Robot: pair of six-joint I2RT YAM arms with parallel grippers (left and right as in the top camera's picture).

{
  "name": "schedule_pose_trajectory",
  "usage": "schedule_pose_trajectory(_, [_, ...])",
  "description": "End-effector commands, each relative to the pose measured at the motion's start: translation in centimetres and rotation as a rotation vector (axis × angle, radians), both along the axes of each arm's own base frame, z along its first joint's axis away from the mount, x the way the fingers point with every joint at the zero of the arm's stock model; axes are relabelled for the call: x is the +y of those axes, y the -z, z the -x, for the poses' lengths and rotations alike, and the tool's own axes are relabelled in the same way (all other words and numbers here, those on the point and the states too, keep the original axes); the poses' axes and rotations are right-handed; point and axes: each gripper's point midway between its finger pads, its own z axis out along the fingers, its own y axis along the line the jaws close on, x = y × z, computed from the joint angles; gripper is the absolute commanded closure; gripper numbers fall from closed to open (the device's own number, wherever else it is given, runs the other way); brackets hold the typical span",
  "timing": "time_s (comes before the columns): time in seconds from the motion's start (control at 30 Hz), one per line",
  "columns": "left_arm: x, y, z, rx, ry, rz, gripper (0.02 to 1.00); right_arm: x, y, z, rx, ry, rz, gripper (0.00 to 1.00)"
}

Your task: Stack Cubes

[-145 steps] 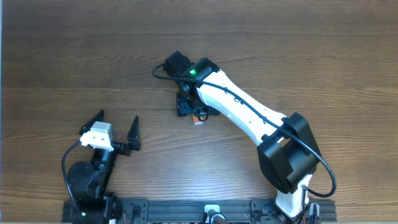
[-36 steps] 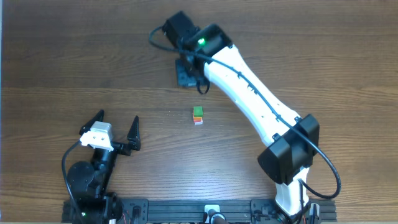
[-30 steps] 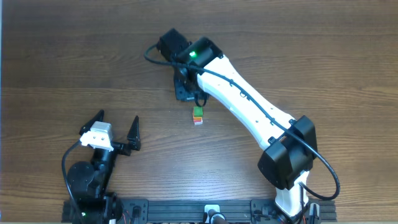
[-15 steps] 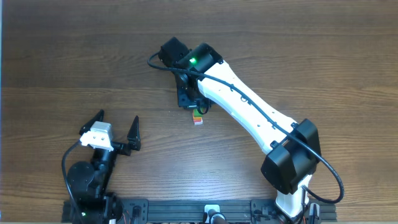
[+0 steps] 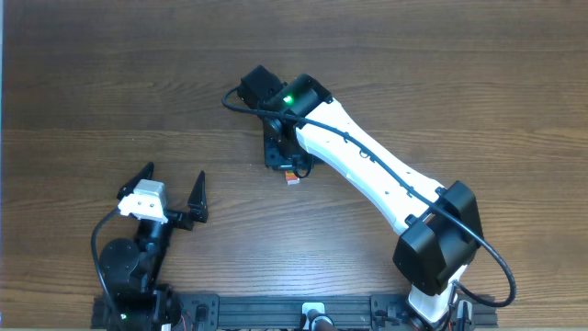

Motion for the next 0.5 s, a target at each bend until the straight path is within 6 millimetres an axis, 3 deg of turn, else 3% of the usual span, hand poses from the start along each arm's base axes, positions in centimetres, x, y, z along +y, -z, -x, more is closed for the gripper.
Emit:
schedule_pose_trajectory(0.03, [-0.01, 0.07, 0.01, -0.007, 0.003, -0.013, 0.018, 0.14, -0.41, 0.51, -0.006, 0.006, -0.02, 0.989])
schedule_pose_trajectory(0.5, [-0.01, 0.07, 0.01, -0.007, 0.003, -0.013, 0.018, 0.44, 0.38, 0.05, -0.018, 0.006, -0.025, 0.989])
